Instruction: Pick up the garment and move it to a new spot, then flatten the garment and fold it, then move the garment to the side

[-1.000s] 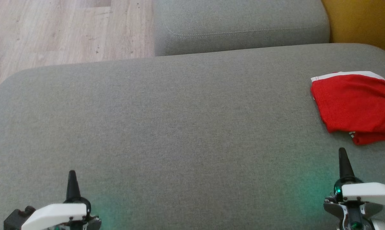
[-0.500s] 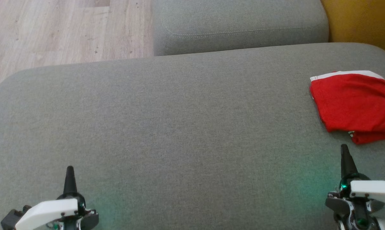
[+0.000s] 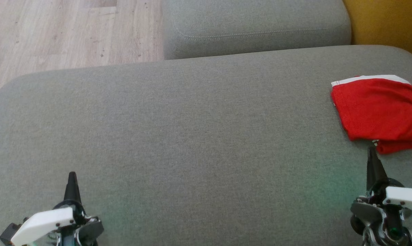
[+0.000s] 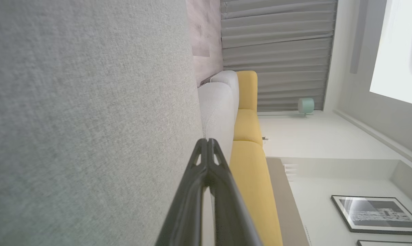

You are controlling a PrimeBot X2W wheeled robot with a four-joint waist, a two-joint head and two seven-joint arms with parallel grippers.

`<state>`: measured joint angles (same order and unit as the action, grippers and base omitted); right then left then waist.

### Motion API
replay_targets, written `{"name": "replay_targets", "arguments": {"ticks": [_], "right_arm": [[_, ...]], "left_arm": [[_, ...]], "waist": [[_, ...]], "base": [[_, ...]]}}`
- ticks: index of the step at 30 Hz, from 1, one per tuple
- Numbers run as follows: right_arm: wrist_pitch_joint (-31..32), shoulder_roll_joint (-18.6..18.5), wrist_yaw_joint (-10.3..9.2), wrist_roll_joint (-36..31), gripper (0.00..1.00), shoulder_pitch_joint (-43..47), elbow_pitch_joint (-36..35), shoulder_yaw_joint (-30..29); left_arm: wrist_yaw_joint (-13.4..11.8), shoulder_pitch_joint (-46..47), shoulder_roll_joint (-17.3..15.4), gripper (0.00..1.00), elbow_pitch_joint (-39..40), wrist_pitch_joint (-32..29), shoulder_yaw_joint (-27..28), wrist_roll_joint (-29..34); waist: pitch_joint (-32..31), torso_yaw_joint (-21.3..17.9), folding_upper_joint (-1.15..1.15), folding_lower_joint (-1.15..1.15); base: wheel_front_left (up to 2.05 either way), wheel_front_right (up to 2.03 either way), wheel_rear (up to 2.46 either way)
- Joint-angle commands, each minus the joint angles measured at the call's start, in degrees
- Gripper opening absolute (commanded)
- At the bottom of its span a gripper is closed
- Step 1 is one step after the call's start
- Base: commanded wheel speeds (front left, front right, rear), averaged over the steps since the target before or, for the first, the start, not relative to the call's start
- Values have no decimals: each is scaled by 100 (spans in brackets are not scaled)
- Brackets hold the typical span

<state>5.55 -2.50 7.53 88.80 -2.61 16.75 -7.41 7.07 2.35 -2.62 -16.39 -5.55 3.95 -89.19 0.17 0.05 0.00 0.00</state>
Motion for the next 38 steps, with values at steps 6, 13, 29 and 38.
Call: {"name": "replay_targets", "arguments": {"ticks": [6,13,29,38], "right_arm": [[94,-38,-4,336,0,-358,-272,88],[94,-38,-4,336,0,-358,-272,88],[94,-38,-4,336,0,-358,-272,88],[94,-38,-4,337,0,-358,-272,89]], "left_arm": [[42,385,-26,0,232,-94,258,-297],[42,385,-26,0,232,-94,258,-297],[42,385,-26,0,233,-94,257,-297],[42,385,-26,0,233,-93,257,-297]], "waist": [[1,-5,0,0],[1,-5,0,0],[1,-5,0,0],[1,-5,0,0]], "base": [[0,0,0],[0,0,0],[0,0,0],[0,0,0]]}}
